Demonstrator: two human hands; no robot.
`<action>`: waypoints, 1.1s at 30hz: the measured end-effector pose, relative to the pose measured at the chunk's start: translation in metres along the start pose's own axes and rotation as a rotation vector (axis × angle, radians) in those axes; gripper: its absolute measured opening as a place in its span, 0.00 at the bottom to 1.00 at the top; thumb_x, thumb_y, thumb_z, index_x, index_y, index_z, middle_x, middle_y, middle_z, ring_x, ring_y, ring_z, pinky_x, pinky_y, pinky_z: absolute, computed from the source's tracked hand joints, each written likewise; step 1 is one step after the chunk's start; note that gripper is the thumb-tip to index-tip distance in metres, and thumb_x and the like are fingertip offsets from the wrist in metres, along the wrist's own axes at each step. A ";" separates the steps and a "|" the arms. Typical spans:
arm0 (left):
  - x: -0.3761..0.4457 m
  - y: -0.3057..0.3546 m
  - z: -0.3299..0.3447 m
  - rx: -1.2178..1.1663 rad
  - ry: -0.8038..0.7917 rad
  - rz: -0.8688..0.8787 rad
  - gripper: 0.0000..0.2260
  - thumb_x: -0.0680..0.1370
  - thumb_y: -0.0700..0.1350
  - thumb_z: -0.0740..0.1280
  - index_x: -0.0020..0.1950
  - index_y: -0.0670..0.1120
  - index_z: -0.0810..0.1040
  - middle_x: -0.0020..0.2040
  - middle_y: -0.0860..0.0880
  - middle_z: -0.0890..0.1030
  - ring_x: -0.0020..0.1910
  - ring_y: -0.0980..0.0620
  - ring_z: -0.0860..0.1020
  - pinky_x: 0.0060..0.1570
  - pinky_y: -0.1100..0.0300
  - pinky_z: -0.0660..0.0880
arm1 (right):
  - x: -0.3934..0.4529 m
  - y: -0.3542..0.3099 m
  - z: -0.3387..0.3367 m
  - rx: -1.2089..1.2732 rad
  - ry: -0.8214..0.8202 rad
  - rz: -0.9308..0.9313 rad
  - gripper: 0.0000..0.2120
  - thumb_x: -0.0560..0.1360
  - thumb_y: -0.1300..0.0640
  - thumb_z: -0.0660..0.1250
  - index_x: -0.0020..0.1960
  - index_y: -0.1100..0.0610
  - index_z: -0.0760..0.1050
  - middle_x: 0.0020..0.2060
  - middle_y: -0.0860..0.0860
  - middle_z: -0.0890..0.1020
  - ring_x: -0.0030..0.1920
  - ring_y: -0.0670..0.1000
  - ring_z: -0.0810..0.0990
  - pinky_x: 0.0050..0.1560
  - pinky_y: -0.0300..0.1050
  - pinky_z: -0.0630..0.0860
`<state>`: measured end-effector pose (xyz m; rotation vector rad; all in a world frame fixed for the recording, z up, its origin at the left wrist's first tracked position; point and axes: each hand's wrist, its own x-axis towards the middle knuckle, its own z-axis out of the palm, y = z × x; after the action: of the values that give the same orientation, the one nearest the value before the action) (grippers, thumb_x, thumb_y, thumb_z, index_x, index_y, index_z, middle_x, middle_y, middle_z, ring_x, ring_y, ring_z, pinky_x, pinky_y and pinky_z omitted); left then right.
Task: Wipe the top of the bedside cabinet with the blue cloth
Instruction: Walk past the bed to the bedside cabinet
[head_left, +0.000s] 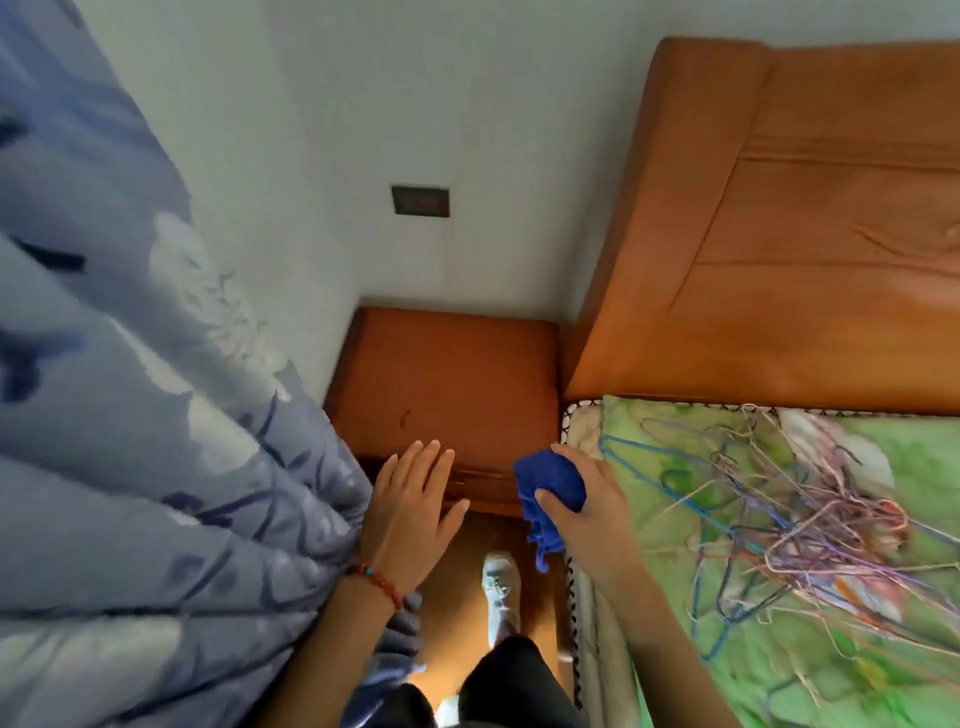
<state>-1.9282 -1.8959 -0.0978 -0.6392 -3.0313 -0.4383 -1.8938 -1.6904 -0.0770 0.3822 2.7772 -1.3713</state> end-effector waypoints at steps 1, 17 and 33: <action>0.009 -0.005 0.004 0.007 -0.018 -0.025 0.26 0.78 0.56 0.52 0.60 0.38 0.76 0.59 0.39 0.77 0.58 0.40 0.75 0.55 0.42 0.70 | 0.016 0.002 0.002 0.000 -0.022 -0.008 0.23 0.72 0.56 0.69 0.64 0.46 0.68 0.55 0.48 0.69 0.52 0.47 0.71 0.54 0.41 0.70; 0.131 -0.092 0.077 0.028 -0.268 -0.293 0.30 0.80 0.59 0.42 0.64 0.39 0.72 0.61 0.39 0.75 0.62 0.40 0.72 0.62 0.43 0.64 | 0.215 0.040 0.054 0.070 -0.238 0.095 0.23 0.72 0.57 0.68 0.64 0.45 0.67 0.59 0.48 0.71 0.55 0.46 0.72 0.51 0.33 0.66; 0.201 -0.182 0.258 -0.036 -0.315 -0.196 0.27 0.80 0.59 0.43 0.68 0.43 0.64 0.64 0.41 0.74 0.64 0.44 0.69 0.64 0.51 0.58 | 0.310 0.187 0.219 0.241 -0.157 0.307 0.23 0.73 0.56 0.69 0.64 0.45 0.67 0.61 0.49 0.72 0.57 0.47 0.73 0.47 0.28 0.70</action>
<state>-2.1730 -1.9057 -0.3808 -0.4506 -3.4112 -0.4346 -2.1712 -1.6880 -0.3959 0.6448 2.3169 -1.5793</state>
